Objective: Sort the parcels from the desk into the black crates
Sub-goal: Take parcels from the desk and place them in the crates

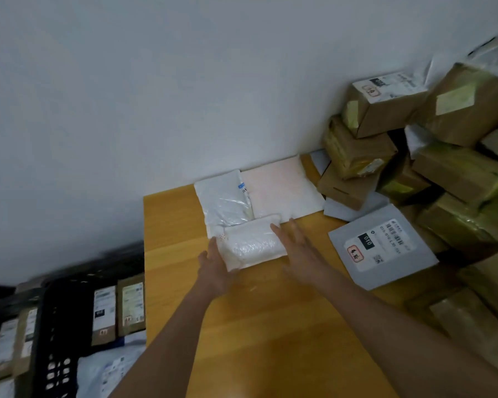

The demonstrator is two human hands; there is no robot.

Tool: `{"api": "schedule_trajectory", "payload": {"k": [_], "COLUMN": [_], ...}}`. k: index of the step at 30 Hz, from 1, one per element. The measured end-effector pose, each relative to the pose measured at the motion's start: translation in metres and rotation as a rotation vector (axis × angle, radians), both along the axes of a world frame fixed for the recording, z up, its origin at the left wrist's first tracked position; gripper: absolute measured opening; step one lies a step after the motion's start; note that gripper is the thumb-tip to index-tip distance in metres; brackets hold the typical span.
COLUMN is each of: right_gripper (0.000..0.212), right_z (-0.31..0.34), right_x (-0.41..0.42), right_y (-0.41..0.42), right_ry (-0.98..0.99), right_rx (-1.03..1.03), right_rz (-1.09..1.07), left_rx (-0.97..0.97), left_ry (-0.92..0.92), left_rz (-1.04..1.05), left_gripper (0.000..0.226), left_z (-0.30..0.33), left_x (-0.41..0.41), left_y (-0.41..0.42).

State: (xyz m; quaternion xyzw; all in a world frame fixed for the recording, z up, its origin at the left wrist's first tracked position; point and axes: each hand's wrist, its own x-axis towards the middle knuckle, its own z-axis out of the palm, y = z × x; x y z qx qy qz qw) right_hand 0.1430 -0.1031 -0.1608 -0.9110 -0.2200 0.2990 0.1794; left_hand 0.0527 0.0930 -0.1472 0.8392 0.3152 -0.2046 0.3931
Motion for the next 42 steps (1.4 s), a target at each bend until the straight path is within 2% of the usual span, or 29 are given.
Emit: {"api": "schedule_trajectory", "payload": {"k": [4,7,8,10,12,14,15,18,20,21,23,25,27,31,35,38,42], "right_gripper": [0.099,0.099,0.099,0.098,0.098,0.097,0.094,0.076,0.061,0.056,0.045,0.031,0.022,0.018,0.018,0.021,0.02], "right_z": [-0.003,-0.004,-0.003,-0.001,0.002,0.006,0.009,0.017,0.026,0.032,0.045,0.061,0.076,0.093,0.101,0.101,0.092], "right_x": [-0.002,-0.007,-0.008,-0.011,-0.013,-0.016,-0.016,-0.014,-0.009,-0.006,-0.001,0.001,0.003,0.008,0.007,0.005,0.001], "right_y": [0.008,0.008,0.007,0.002,-0.003,-0.005,-0.005,0.001,0.006,0.009,0.013,0.017,0.02,0.023,0.026,0.026,0.026], "right_ry": [0.098,0.147,0.157,0.171,0.177,0.161,0.129,-0.051,-0.083,-0.042,0.119,0.265,0.33,0.309,0.302,0.315,0.375], "right_rx": [0.08,0.101,0.11,0.131,0.15,0.177,0.194,0.287,0.396,0.454,0.585,0.708,0.786,0.831,0.822,0.817,0.816], "right_rz": [0.018,0.028,0.023,-0.001,-0.024,-0.063,-0.095,-0.209,-0.288,-0.326,-0.412,-0.508,-0.583,-0.56,-0.503,-0.497,-0.498], "left_rx": [-0.168,-0.271,-0.304,-0.376,-0.428,-0.477,-0.511,-0.61,-0.696,-0.715,-0.634,-0.503,-0.481,-0.631,-0.792,-0.838,-0.797], "left_ry": [0.001,-0.002,-0.006,-0.001,-0.012,-0.045,-0.068,-0.16,-0.255,-0.312,-0.394,-0.418,-0.403,-0.347,-0.353,-0.397,-0.429], "left_rz": [0.113,0.265,0.339,0.484,0.527,0.547,0.557,0.565,0.569,0.576,0.58,0.547,0.522,0.447,0.363,0.387,0.44], "left_gripper": [0.095,0.06,0.054,0.068,0.057,0.034,0.03,0.037,0.036,0.034,0.033,0.043,0.054,0.055,0.032,0.026,0.02], "left_z": [-0.004,-0.002,-0.001,0.001,0.007,0.019,0.027,0.053,0.073,0.083,0.096,0.101,0.104,0.11,0.113,0.108,0.099], "left_x": [-0.002,0.003,0.004,0.004,0.004,0.008,0.01,0.019,0.024,0.027,0.031,0.031,0.03,0.028,0.03,0.03,0.026], "left_y": [-0.003,-0.009,-0.01,-0.011,-0.012,-0.016,-0.016,-0.012,-0.008,-0.006,-0.002,0.002,0.004,0.001,-0.007,-0.011,-0.011]}}
